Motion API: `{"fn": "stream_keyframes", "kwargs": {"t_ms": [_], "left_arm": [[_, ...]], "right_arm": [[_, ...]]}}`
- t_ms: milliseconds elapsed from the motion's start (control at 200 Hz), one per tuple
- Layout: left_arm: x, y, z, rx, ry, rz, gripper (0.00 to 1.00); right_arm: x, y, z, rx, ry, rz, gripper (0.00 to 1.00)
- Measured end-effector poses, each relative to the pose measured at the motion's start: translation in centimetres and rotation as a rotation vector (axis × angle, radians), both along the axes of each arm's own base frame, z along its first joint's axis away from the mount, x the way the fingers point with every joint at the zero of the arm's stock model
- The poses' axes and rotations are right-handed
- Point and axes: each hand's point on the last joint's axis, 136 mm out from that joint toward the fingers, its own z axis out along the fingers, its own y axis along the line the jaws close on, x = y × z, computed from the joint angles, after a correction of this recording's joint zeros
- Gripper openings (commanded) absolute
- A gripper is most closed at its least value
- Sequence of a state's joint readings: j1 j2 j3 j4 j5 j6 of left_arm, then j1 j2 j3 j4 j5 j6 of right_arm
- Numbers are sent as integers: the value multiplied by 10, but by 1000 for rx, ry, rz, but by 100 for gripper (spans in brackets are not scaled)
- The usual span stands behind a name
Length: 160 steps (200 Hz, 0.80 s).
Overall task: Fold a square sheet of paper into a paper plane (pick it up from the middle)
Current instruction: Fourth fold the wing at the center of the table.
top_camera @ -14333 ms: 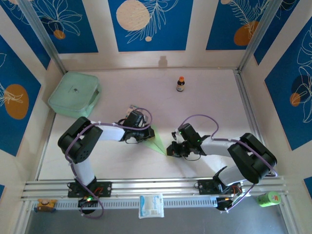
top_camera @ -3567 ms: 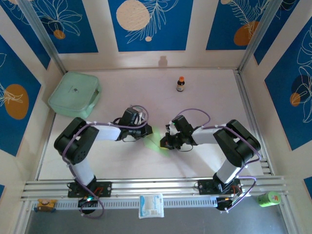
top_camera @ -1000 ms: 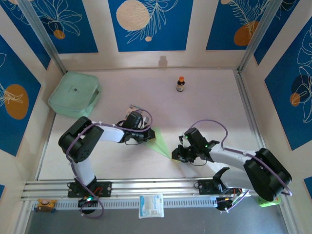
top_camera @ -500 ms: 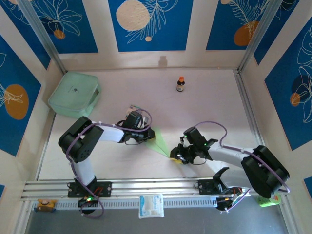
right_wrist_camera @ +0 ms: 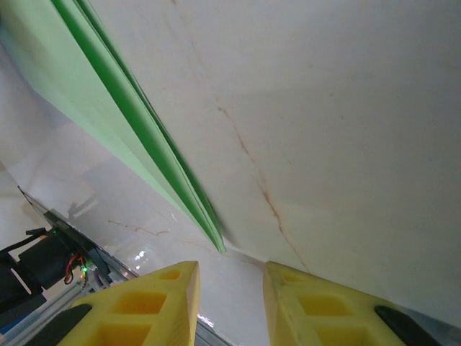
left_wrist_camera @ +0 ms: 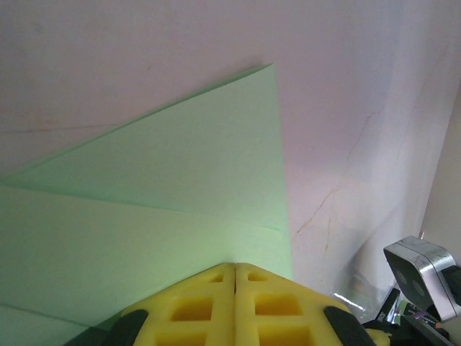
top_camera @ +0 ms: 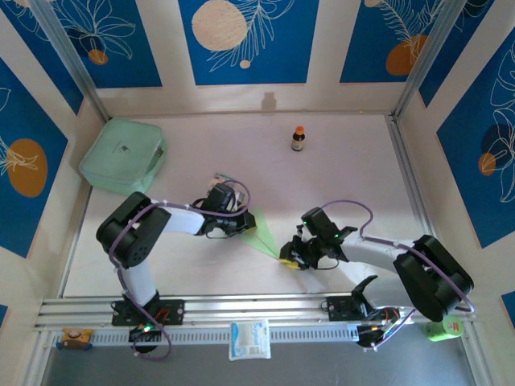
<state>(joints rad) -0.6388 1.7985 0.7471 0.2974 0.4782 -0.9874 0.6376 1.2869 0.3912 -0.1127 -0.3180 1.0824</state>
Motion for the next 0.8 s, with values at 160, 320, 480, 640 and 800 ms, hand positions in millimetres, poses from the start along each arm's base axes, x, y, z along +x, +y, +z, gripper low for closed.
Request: {"fn": "stream_keyframes", "kwargs": {"t_ms": [160,320,480,640,800], "left_arm": [[0,0,0,-1,2,2,3],[0,0,0,-1,2,2,2],[0,0,0,-1,3,3,2],[1,1,0,-1,3,4,3],[1,1,0,-1,3,4,3]], "right_arm": [[0,2,0,1,-5,6,30],[5,9,2,22,-36,18,30],[14,17,7,54,-83,21,30],[20,19,10,58,-109,13,31],[22,20,11,61,-120,11,34]]}}
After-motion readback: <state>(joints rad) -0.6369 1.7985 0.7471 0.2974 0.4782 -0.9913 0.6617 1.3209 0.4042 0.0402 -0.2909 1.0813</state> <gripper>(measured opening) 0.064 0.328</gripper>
